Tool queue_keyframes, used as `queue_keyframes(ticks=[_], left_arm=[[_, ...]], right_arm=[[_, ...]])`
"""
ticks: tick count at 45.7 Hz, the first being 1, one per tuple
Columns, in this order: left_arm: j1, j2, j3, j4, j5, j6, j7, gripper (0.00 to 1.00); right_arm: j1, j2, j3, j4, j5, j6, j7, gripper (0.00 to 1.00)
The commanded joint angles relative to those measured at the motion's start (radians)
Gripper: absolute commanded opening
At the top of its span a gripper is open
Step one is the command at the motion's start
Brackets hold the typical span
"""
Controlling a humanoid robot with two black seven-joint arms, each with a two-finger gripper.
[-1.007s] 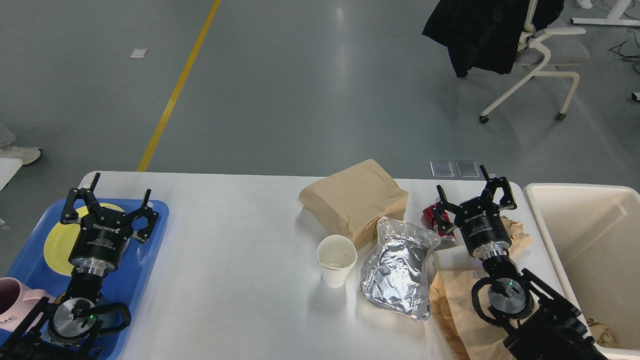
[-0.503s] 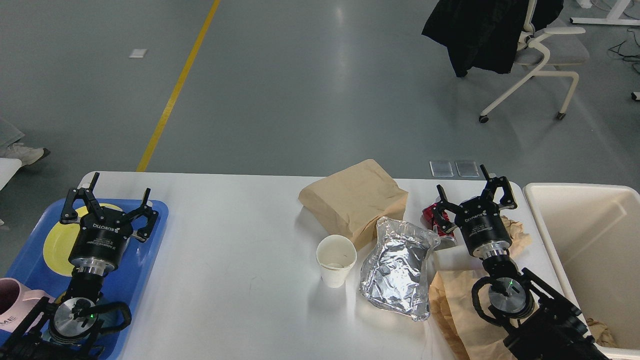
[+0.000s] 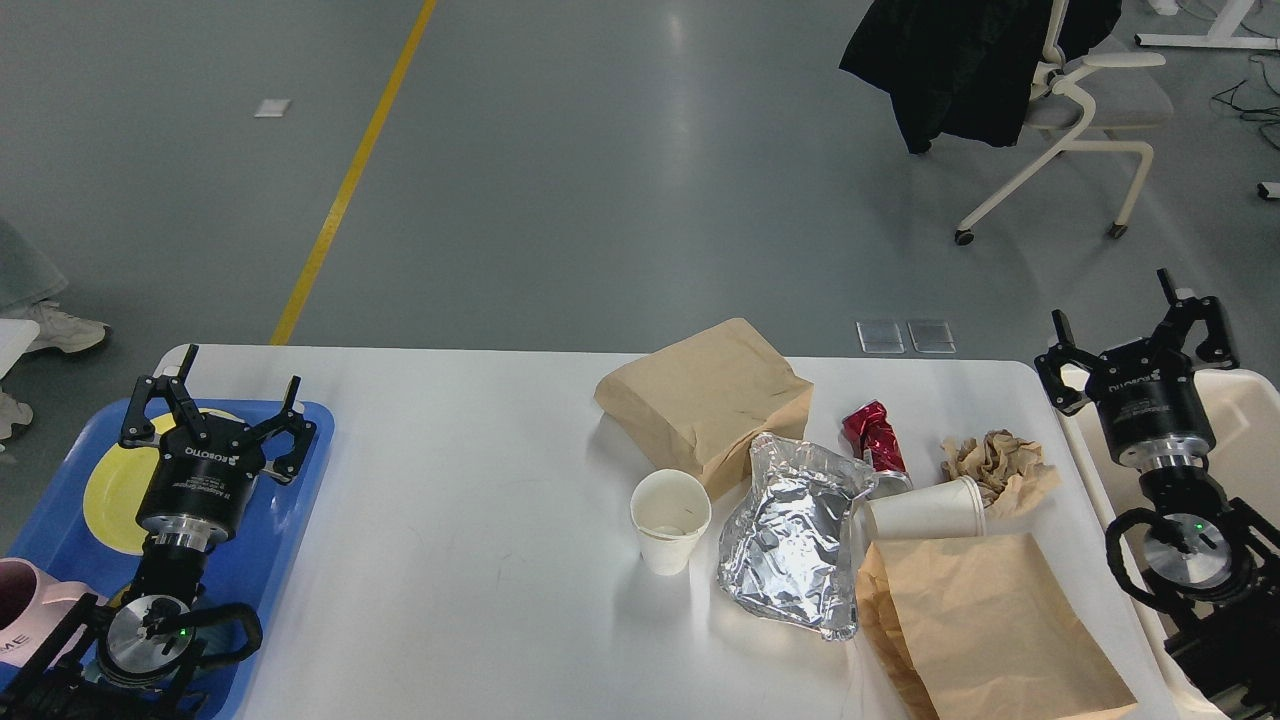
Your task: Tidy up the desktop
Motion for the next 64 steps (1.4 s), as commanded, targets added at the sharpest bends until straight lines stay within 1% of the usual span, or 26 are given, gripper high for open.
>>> queue_keyframes(ticks=[1, 6, 14, 20, 27, 36, 44, 54, 60, 62, 64], left_arm=[[0.0, 0.0, 0.0, 0.0, 0.0, 0.0, 0.0, 0.96], [0.0, 0.0, 0.0, 0.0, 0.0, 0.0, 0.0, 0.96], [-0.001, 0.0, 0.0, 0.0, 0.0, 0.0, 0.0, 0.96], [0.0, 0.0, 0.0, 0.0, 0.0, 0.0, 0.0, 0.96], [0.0, 0.0, 0.0, 0.0, 0.0, 0.0, 0.0, 0.96], [0.0, 0.0, 0.0, 0.0, 0.0, 0.0, 0.0, 0.96], [-0.001, 0.0, 0.002, 0.0, 0.0, -0.001, 0.0, 0.96], [-0.001, 0.0, 0.002, 0.0, 0.0, 0.0, 0.0, 0.96], [-0.001, 0.0, 0.002, 0.0, 0.0, 0.0, 0.0, 0.96], [0.0, 0.0, 0.002, 0.0, 0.0, 0.0, 0.0, 0.96], [-0.001, 0.0, 0.002, 0.0, 0.0, 0.0, 0.0, 0.96]], right_arm=[[-0.02, -0.006, -0.025, 0.006, 0.0, 0.006, -0.001, 1.0], [-0.029, 0.0, -0.052, 0.007, 0.0, 0.004, 0.001, 1.0], [-0.024, 0.087, -0.108, 0.007, -0.004, -0.005, -0.001, 1.0], [-0.021, 0.127, -0.125, 0.004, -0.004, -0.01, 0.001, 1.0], [-0.017, 0.17, -0.131, 0.001, -0.007, -0.046, 0.001, 1.0], [-0.006, 0.181, -0.15, 0.004, -0.014, -0.056, 0.0, 1.0], [0.04, 0.164, -0.153, 0.004, -0.014, -0.056, 0.001, 1.0], [0.057, 0.106, -0.188, 0.006, -0.018, -0.06, 0.001, 1.0], [0.065, -0.017, -0.298, 0.023, -0.014, -0.054, 0.004, 1.0], [0.08, -0.061, -0.363, 0.027, -0.007, -0.045, 0.004, 1.0], [0.098, -0.115, -0.468, 0.048, -0.01, -0.024, 0.01, 1.0]])
